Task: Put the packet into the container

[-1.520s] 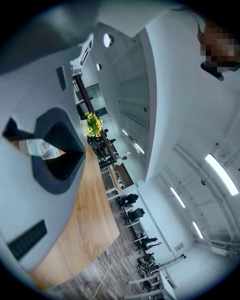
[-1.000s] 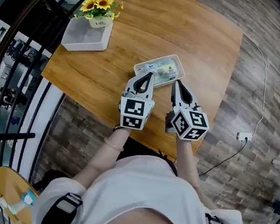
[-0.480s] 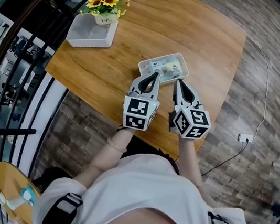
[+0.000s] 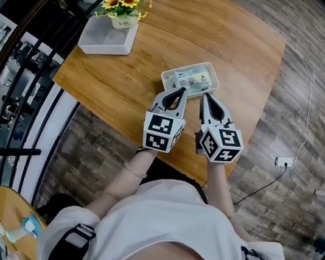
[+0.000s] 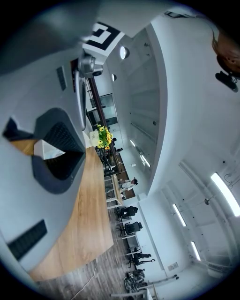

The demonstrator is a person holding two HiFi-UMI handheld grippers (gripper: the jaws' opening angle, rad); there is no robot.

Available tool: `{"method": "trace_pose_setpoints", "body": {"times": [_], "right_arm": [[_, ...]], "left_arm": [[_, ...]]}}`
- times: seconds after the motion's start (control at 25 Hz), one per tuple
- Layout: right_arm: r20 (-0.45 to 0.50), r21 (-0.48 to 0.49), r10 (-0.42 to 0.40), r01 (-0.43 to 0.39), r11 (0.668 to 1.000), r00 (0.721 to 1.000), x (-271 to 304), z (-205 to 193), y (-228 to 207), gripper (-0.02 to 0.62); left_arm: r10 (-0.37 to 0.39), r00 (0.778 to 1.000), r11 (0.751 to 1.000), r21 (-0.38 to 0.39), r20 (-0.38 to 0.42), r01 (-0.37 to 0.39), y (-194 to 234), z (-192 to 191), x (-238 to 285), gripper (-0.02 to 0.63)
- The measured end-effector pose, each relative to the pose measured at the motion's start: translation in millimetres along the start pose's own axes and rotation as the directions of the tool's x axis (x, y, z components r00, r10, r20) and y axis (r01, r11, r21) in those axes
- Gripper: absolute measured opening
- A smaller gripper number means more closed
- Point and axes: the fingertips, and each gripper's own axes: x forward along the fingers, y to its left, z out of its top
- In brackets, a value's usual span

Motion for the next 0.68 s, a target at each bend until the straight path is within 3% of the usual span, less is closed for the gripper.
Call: {"method": "trace_pose_setpoints", "body": {"times": [0.68], "right_arm": [[-0.005, 0.002, 0.003, -0.003, 1.0, 1.0, -6.8, -2.1, 0.4, 0.011]], "left_arm": [[-0.015, 0.999, 1.0, -0.018, -0.031, 0.015, -5.1, -9.2, -1.2, 0.008]]}}
